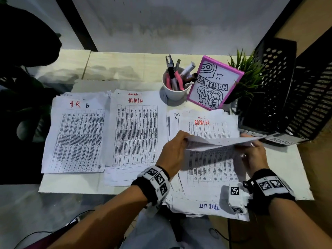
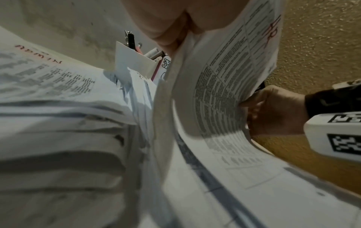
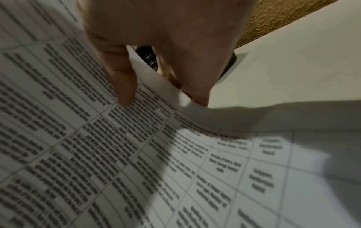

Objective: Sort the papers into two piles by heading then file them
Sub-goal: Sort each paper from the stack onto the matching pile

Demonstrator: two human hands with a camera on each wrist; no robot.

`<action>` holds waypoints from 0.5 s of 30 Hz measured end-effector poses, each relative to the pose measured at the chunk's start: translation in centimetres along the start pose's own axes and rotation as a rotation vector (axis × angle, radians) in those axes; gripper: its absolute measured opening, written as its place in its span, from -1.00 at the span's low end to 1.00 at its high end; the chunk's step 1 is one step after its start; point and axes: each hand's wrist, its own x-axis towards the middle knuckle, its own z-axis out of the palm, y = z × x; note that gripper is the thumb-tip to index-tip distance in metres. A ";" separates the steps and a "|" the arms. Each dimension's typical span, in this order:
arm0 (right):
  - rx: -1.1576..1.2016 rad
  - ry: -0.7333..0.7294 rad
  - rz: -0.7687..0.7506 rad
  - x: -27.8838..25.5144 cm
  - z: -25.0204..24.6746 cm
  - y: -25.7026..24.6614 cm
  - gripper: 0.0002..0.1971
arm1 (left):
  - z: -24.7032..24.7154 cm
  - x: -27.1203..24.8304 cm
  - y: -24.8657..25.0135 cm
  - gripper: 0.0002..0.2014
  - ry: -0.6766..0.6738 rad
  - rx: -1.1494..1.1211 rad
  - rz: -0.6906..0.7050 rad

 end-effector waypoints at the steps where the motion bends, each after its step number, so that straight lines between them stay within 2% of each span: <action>1: -0.005 -0.017 0.002 -0.1 0.2 -0.1 -0.54 | 0.1 0.0 0.2 -0.87 0.025 -0.003 0.014; 3: 0.026 -0.030 0.015 -0.5 0.6 -0.6 -0.69 | 0.4 0.3 0.9 -0.88 0.106 -0.093 -0.016; 4: 0.059 -0.030 0.020 -0.7 1.0 -0.7 -0.77 | 0.4 0.6 1.1 -0.83 0.158 -0.148 -0.044; 7: 0.209 -0.015 -0.008 -0.7 1.8 -0.9 -0.85 | 0.1 1.1 1.5 -0.66 0.269 -0.217 -0.069; 9: 0.259 0.021 -0.033 -0.5 2.5 -0.8 -0.81 | -0.3 1.3 1.2 -0.58 0.235 -0.251 -0.145; 11: 0.273 0.028 -0.055 -0.4 3.1 -0.7 -0.84 | -0.7 1.0 0.8 -0.58 0.216 -0.155 -0.228; 13: 0.198 -0.069 -0.029 -0.5 3.9 -1.0 -0.73 | -1.2 0.5 0.3 -0.65 0.295 -0.071 -0.236; 15: 0.106 -0.180 -0.021 -0.7 4.8 -1.6 -0.76 | -2.5 0.3 -0.2 -0.70 0.395 -0.079 -0.242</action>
